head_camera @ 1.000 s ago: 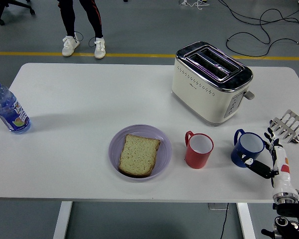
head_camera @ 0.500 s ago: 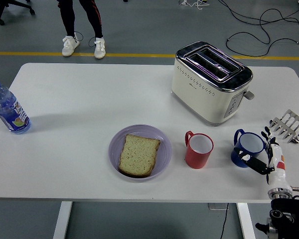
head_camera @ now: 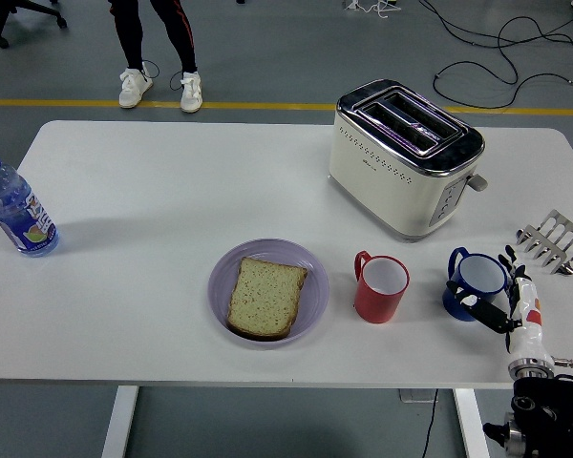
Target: Pick up the cup,pour liquid into bread,place the cup on the desk
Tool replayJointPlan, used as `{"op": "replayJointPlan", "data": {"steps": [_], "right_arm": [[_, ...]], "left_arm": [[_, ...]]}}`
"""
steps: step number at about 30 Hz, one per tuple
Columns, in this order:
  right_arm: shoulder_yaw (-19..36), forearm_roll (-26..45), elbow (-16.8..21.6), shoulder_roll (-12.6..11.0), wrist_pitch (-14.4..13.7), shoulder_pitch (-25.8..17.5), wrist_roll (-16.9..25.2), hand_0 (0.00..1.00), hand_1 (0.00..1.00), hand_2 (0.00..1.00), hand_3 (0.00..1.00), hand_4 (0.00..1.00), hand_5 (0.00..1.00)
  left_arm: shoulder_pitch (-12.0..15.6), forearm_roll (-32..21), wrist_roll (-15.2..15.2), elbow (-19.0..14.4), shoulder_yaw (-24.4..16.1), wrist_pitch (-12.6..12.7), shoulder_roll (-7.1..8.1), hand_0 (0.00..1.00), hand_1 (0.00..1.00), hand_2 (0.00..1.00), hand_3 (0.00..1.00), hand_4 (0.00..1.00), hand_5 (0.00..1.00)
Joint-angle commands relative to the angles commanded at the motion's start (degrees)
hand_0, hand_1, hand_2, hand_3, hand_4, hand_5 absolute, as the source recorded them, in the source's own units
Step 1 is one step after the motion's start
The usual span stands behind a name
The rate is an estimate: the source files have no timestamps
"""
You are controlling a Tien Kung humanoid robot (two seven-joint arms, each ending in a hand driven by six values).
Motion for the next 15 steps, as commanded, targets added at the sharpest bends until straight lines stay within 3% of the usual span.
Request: {"op": "replayJointPlan", "data": {"steps": [15], "right_arm": [[-2.1,3.8,-3.2,0.3,-1.0,1.6,2.3,0.881,0.787,0.876,0.912,0.998,0.153]], "left_arm": [[0.3,0.2,0.1,0.0,0.4,-0.2,0.0,0.656,0.69,0.707,0.592,0.317,0.879]]}}
